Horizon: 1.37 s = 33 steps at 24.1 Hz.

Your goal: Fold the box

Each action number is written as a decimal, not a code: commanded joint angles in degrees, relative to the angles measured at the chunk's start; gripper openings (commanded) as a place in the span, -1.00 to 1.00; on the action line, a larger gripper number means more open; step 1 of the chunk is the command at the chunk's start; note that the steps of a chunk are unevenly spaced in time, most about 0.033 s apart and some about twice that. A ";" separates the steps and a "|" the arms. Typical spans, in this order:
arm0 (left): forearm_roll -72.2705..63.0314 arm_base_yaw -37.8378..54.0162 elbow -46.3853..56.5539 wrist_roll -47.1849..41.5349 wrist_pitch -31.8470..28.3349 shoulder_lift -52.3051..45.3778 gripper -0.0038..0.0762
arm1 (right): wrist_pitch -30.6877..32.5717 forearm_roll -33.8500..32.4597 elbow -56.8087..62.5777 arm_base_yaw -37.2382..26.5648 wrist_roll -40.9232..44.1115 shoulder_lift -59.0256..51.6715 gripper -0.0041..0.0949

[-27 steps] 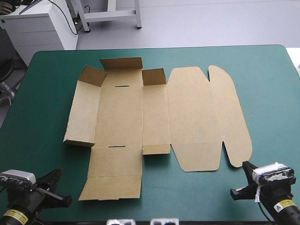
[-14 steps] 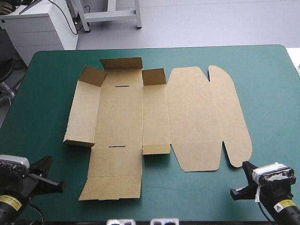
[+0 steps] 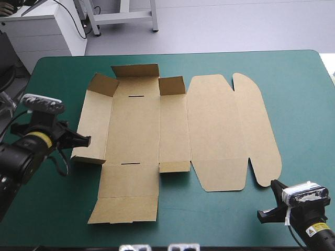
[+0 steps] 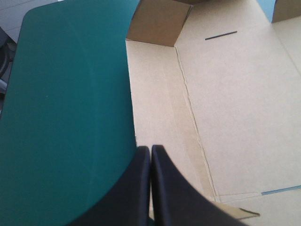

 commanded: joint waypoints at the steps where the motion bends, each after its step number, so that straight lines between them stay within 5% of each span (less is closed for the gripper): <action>1: 1.45 0.40 -7.54 3.90 -0.71 7.86 -0.92 | -4.05 1.14 -1.62 0.33 -0.15 0.81 -0.95; 6: -6.21 7.85 -13.34 12.65 1.74 17.03 -0.91 | -4.05 1.14 -1.62 0.33 -0.15 0.81 -0.95; 14: -43.47 30.72 -14.78 46.64 9.64 27.96 -0.91 | -4.05 1.14 -1.62 0.33 -0.15 0.81 -0.95; 23: -58.62 42.76 -14.78 54.37 11.87 36.55 -0.90 | -4.05 1.14 -1.62 0.33 -0.15 0.81 -0.95; 25: -58.91 42.63 -14.78 54.71 14.42 38.06 -0.70 | -4.05 1.14 -1.62 0.33 -0.15 0.81 -0.95; 30: -60.66 42.63 -14.78 54.89 15.62 41.30 0.21 | -4.05 1.14 -1.62 0.33 -0.15 0.81 -0.95; 33: -61.95 42.63 -14.78 54.78 19.57 43.17 0.23 | -4.05 1.14 -1.62 0.33 -0.15 0.81 -0.95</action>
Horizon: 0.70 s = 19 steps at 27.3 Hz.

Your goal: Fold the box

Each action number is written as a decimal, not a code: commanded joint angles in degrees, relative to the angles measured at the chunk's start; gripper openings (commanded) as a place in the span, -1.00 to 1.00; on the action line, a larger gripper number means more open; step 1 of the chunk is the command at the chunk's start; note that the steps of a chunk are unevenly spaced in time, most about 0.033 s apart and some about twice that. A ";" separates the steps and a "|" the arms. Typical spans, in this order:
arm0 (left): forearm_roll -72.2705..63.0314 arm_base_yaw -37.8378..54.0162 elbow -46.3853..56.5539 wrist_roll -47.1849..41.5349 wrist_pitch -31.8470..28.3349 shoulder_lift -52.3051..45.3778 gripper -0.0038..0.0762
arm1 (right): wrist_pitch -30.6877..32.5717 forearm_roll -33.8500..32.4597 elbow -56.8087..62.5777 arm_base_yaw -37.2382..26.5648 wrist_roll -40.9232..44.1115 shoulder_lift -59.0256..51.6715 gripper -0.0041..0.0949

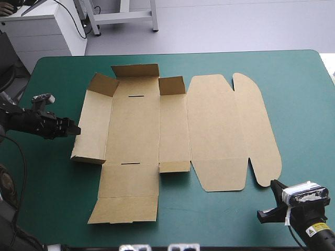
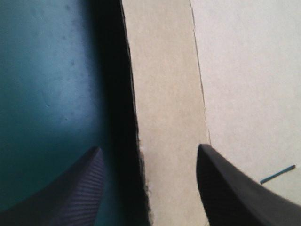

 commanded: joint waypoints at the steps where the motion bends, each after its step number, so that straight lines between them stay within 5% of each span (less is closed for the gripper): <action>1: -5.29 -0.06 -1.70 -0.28 5.47 0.04 0.22 | -3.99 0.72 -1.62 0.33 -0.15 0.81 -0.95; 3: -7.47 -0.06 -1.70 -0.28 9.54 2.46 0.21 | -3.99 0.72 -1.62 0.33 -0.15 0.81 -0.95; 19: -10.52 -5.17 -1.70 -3.25 9.54 5.45 0.18 | -3.99 0.72 -1.62 0.33 -0.15 0.81 -0.95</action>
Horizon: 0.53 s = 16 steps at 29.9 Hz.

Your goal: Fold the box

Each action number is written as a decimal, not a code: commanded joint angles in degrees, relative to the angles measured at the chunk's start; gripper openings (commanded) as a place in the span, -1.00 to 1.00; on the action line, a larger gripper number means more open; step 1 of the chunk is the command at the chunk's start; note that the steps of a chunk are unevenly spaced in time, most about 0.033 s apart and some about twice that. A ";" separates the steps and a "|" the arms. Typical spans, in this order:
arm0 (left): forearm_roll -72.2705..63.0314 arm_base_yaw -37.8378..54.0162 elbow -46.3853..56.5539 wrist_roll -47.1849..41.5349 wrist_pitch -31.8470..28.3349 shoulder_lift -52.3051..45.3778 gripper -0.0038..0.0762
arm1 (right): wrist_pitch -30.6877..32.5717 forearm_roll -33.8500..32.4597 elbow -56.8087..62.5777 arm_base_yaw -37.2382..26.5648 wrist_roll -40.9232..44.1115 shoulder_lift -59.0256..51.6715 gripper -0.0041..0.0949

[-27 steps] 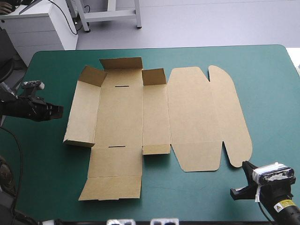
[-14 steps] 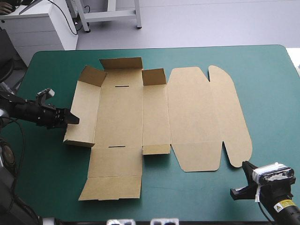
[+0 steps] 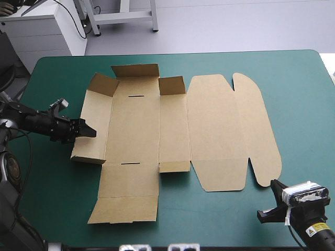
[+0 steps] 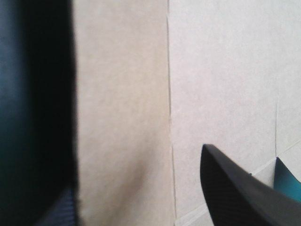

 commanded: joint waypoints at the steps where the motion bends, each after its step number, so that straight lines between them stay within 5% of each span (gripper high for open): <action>1: -3.24 -2.94 -1.70 -0.35 5.78 -2.58 0.16 | -3.88 0.72 -1.62 0.33 -0.15 0.81 -0.95; 16: -0.54 -4.57 -1.70 -0.43 4.25 -1.25 -0.51 | -3.88 0.72 -1.62 0.33 -0.15 0.81 -0.95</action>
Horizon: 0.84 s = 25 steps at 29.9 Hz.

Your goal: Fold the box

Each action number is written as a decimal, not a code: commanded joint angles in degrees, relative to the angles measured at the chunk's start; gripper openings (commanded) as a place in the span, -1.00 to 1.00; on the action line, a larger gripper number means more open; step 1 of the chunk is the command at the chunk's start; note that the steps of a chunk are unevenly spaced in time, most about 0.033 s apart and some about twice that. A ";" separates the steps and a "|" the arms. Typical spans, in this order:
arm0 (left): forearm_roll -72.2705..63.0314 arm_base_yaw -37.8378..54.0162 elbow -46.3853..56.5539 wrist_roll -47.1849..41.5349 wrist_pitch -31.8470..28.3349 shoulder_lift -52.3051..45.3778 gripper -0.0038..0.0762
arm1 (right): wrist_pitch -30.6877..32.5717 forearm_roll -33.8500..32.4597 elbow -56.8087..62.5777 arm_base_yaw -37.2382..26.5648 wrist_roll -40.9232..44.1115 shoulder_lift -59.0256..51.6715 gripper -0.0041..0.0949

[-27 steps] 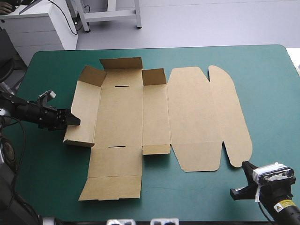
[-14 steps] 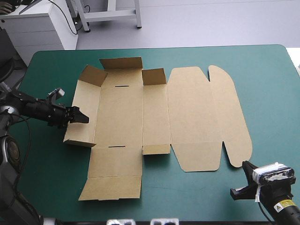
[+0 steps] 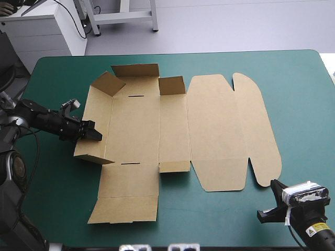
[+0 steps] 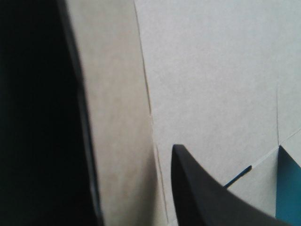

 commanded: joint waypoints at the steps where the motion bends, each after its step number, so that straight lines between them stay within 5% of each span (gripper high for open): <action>1: -1.89 -0.28 -1.70 -0.37 4.92 -1.79 -0.58 | -3.88 0.72 -1.62 0.33 -0.15 0.81 -0.95; 6: -1.89 -1.11 -1.70 -0.37 5.34 -1.44 -0.91 | -3.88 0.72 -1.62 0.33 -0.15 0.81 -0.95; 12: 1.96 -5.15 -5.74 -0.23 5.34 -1.55 -0.92 | -3.88 0.72 -1.62 0.33 -0.15 0.81 -0.95; 25: 31.03 -23.02 -34.61 -3.52 0.91 -1.55 -0.92 | -3.88 0.72 -1.62 0.33 -0.15 0.81 -0.95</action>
